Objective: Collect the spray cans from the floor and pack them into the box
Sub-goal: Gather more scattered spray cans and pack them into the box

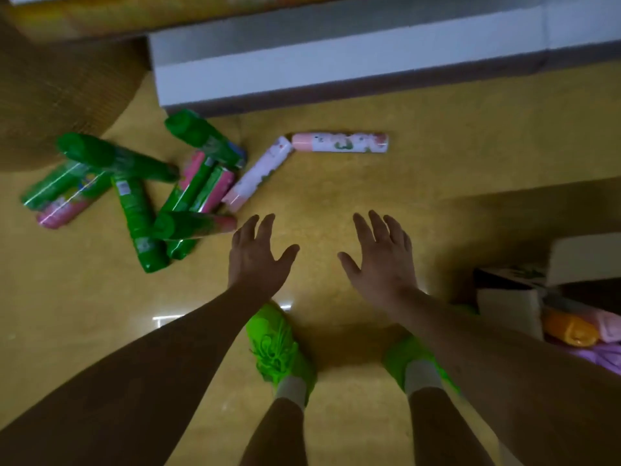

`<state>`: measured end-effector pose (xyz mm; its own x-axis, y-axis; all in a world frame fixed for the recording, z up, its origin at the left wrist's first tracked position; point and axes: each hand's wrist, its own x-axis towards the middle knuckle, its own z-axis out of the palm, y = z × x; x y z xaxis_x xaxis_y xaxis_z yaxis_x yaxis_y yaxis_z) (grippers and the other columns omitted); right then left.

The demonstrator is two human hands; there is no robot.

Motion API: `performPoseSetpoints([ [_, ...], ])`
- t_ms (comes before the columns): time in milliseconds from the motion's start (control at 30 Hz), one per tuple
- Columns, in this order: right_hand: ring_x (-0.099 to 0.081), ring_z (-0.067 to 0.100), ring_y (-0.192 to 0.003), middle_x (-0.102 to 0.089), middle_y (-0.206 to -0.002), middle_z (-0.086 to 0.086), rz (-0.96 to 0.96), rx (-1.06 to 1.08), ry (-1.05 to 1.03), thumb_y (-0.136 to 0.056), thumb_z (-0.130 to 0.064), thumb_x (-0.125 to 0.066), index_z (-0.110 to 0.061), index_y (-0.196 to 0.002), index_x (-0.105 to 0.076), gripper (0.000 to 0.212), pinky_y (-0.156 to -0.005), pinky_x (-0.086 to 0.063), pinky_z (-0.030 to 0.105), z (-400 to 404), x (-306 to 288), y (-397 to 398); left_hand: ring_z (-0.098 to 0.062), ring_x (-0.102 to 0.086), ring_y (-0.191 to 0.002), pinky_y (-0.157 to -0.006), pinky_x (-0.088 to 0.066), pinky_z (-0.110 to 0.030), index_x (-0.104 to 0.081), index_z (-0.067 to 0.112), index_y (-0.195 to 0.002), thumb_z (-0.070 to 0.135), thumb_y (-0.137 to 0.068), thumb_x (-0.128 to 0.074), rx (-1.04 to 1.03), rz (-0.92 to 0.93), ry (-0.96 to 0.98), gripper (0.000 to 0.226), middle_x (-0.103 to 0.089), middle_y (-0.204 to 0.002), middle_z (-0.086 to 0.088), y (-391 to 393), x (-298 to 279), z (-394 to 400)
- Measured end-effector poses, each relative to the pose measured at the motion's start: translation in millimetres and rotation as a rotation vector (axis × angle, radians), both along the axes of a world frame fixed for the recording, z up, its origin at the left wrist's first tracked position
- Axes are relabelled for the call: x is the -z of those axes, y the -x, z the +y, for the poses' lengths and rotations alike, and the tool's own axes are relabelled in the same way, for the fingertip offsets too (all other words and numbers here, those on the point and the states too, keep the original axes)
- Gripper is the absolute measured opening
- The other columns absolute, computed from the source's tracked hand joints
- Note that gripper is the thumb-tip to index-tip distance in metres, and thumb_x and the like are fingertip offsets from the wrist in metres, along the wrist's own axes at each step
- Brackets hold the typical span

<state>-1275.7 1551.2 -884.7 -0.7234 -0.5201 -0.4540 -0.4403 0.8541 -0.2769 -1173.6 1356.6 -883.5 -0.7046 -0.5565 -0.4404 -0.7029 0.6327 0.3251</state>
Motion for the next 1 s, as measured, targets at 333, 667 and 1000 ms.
performPoseSetpoints([
  [333,-0.025,0.035,-0.143,-0.029,-0.158,0.013,-0.024,-0.250,0.006,-0.092,-0.054,-0.052,-0.019,-0.153,-0.028,0.075,-0.112,-0.026,0.047,-143.5,-5.7,-58.1,-0.037,-0.045,-0.129,-0.105,-0.041,-0.045,-0.057,0.015,-0.135,0.045,-0.081,-0.077,-0.310,0.015,-0.044,0.065,-0.049,-0.143,-0.016,-122.6,-3.8,-96.3],
  [667,-0.037,0.039,-0.133,-0.040,-0.147,0.020,0.170,-0.343,0.116,-0.085,-0.044,-0.065,-0.011,-0.143,-0.041,0.071,-0.102,-0.038,0.050,-264.2,-15.7,-18.7,-0.032,-0.047,-0.130,-0.101,-0.047,-0.046,-0.044,0.017,-0.146,0.050,-0.071,-0.083,-0.452,0.239,-0.020,0.090,-0.049,-0.143,-0.012,-98.8,-8.8,-164.3],
  [1000,-0.035,0.046,-0.134,-0.012,-0.158,0.025,0.210,-0.496,0.030,-0.090,-0.041,-0.065,-0.021,-0.155,-0.022,0.080,-0.106,-0.039,0.047,-350.9,2.3,45.1,-0.037,-0.048,-0.129,-0.096,-0.050,-0.048,-0.053,0.034,-0.135,0.049,-0.065,-0.086,-0.410,0.027,-0.075,0.079,-0.036,-0.152,-0.008,-63.0,18.3,-180.9],
])
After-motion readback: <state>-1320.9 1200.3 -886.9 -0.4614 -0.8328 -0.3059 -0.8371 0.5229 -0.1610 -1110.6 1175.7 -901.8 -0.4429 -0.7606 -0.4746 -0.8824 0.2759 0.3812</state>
